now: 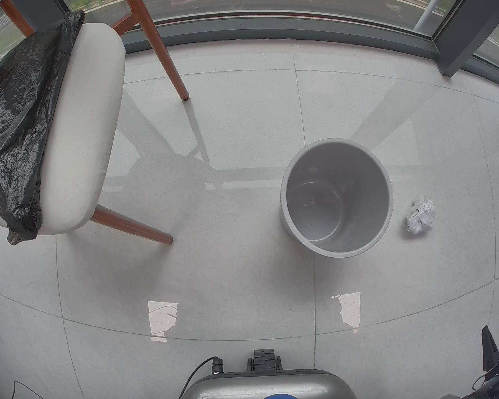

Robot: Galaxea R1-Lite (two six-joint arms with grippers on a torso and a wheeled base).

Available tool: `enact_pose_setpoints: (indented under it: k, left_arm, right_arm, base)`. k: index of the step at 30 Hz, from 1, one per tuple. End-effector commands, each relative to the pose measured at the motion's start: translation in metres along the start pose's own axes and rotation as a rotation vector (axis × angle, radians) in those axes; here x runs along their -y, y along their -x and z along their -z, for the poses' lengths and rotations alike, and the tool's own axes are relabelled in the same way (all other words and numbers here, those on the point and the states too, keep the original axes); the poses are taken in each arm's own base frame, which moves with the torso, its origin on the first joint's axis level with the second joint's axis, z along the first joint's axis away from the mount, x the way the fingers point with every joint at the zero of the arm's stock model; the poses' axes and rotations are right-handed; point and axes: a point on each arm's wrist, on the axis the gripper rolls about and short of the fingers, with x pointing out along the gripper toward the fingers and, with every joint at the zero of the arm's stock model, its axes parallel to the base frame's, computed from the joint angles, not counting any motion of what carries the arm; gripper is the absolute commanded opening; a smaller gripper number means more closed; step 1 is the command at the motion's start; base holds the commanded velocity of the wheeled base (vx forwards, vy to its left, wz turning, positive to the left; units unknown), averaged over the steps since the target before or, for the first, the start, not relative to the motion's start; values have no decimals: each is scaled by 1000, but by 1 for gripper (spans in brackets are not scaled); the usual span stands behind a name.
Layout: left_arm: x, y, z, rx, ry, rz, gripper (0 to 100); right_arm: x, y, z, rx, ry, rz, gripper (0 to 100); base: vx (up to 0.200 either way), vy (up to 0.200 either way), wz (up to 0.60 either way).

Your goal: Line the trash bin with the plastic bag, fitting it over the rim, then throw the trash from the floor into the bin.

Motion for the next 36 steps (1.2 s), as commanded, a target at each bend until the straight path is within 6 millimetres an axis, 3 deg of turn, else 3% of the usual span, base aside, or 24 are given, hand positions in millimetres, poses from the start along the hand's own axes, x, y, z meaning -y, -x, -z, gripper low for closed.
enact_pose_setpoints:
  k: [1,12,18,36]
  left_arm:
    - [-30,-118,-57,-102,-11,10,100]
    - [-42,-175,-53,-185,-69,-22,100]
    - [-48,-201,-59,-187,-225,-36,100]
    - [-55,-247,-34,-230,-241,-47,100]
  right_arm:
    - [0,0,5,0,-5,-1,100]
    - [0,0,5,0,-5,-1,100]
    - [0,0,5,0,-5,-1,100]
    - [0,0,5,-2,-5,-3,100]
  base:
    - [0,0,0]
    - [0,0,0]
    - [0,0,0]
    - [0,0,0]
